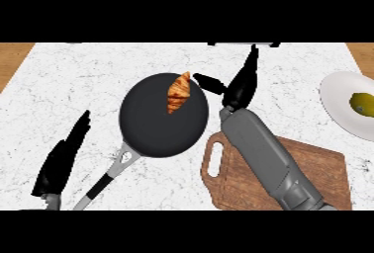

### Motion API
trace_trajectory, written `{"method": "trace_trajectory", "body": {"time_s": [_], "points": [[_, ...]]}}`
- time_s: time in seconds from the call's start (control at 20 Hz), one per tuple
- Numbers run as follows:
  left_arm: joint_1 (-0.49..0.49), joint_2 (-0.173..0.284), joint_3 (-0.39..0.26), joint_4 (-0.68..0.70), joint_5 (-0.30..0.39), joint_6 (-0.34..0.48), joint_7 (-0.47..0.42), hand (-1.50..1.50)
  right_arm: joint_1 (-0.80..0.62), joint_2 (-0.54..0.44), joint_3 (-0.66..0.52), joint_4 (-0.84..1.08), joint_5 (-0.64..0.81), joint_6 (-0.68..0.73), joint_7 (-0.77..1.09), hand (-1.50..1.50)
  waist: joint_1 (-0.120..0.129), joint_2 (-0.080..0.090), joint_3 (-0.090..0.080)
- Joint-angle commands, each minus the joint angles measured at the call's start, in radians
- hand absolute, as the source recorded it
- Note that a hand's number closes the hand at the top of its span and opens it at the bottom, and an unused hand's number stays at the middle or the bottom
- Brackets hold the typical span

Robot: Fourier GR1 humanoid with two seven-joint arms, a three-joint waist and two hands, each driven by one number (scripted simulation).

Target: Pick the croissant from the cutting board and place it in the pan

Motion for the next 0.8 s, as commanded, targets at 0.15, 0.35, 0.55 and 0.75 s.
{"method": "trace_trajectory", "body": {"time_s": [0.15, 0.35, 0.55, 0.75], "points": [[0.110, -0.006, 0.026, -0.067, 0.002, 0.012, -0.009, 0.00, 0.284, -0.090, 0.054, -0.305, 0.061, -0.010, -0.018, -1.50, -0.055, -0.017, -0.001], [0.071, 0.014, 0.052, -0.060, 0.010, -0.005, 0.027, 0.00, 0.523, -0.182, 0.100, -0.551, 0.079, 0.026, -0.016, -1.50, -0.069, -0.019, -0.002], [0.084, -0.014, 0.025, -0.100, -0.023, 0.016, 0.043, 0.00, 0.673, -0.329, 0.068, -0.780, 0.066, 0.106, 0.017, -1.50, -0.063, -0.016, -0.001], [0.040, -0.015, 0.056, -0.084, 0.004, -0.011, 0.067, 0.00, 0.880, -0.347, 0.106, -0.974, 0.110, 0.095, 0.029, -1.50, -0.055, -0.011, -0.001]]}}
